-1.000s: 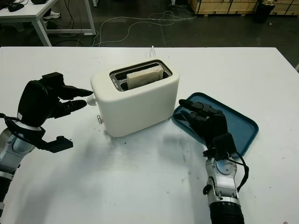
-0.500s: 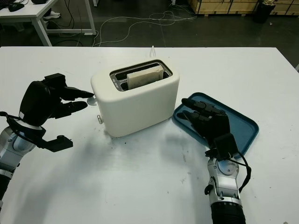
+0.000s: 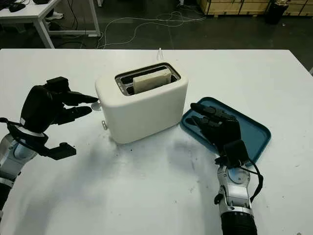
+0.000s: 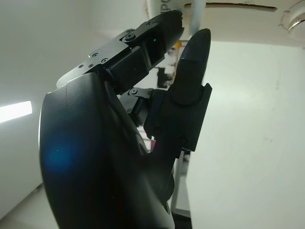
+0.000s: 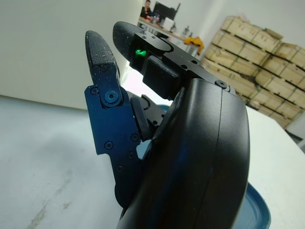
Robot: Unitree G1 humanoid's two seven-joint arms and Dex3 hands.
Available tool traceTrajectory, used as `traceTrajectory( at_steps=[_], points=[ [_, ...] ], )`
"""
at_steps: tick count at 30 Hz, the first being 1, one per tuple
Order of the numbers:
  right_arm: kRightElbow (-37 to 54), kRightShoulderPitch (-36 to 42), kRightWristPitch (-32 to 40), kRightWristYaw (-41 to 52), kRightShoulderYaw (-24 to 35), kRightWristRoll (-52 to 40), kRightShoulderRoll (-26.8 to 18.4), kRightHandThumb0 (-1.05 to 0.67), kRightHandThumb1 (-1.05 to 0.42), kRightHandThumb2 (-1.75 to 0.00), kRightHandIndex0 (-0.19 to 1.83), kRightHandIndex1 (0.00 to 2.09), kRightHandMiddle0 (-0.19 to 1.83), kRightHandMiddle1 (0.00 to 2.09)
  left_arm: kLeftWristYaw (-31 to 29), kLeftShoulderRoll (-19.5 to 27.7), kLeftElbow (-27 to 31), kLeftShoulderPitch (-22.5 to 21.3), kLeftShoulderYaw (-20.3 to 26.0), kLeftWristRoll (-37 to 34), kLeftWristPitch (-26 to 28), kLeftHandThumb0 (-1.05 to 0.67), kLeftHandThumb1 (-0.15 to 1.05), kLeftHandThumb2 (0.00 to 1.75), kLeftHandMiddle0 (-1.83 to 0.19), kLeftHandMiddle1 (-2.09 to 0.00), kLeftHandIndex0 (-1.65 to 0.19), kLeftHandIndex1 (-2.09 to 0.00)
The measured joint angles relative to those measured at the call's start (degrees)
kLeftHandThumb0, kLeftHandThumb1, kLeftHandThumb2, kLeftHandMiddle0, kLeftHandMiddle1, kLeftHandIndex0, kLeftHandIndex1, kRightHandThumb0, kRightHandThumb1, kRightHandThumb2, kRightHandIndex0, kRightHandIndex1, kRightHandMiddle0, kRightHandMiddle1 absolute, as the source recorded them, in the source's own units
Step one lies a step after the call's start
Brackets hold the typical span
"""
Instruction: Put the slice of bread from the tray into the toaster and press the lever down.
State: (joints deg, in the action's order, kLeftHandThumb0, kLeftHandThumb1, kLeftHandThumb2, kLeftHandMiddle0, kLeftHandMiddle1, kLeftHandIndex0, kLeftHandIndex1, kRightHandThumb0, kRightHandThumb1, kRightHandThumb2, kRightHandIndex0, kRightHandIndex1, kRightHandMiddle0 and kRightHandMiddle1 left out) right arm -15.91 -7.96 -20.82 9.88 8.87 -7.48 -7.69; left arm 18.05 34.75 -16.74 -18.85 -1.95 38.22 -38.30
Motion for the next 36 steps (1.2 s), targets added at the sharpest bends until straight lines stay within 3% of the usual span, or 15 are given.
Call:
traceTrajectory(
  at_steps=[6,22,34,36],
  points=[
    [0.00,0.00,0.00,-0.02,0.21,0.10,-0.09,-0.48,-0.92,0.00,1.06,0.35,1.06,0.00,0.08,0.56,-1.19,-0.44,-0.76,0.13,-0.49,-0.28,0.85,0.00,-0.64,-1.75,-1.13,0.00],
    [0.00,-0.01,0.00,0.00,0.72,0.38,-0.18,-0.47,-0.92,0.00,1.05,0.37,1.06,0.00,-2.19,7.75,-4.33,-4.24,-5.12,1.38,-6.57,-0.29,0.82,0.00,-0.69,-1.72,-1.19,-0.03],
    [0.00,-0.01,0.00,0.01,0.75,0.86,-0.17,-0.47,-0.92,0.00,1.04,0.38,1.06,0.00,-8.15,9.36,-3.18,-6.31,-5.40,-0.08,-7.86,-0.30,0.81,0.00,-0.67,-1.74,-1.18,-0.02],
    [0.00,-0.01,0.00,0.01,0.75,0.87,-0.17,-0.47,-0.92,0.00,1.04,0.39,1.07,0.00,-8.81,9.38,-3.26,-6.87,-5.42,-0.05,-7.97,-0.31,0.81,0.00,-0.69,-1.67,-1.19,-0.02]
  ],
)
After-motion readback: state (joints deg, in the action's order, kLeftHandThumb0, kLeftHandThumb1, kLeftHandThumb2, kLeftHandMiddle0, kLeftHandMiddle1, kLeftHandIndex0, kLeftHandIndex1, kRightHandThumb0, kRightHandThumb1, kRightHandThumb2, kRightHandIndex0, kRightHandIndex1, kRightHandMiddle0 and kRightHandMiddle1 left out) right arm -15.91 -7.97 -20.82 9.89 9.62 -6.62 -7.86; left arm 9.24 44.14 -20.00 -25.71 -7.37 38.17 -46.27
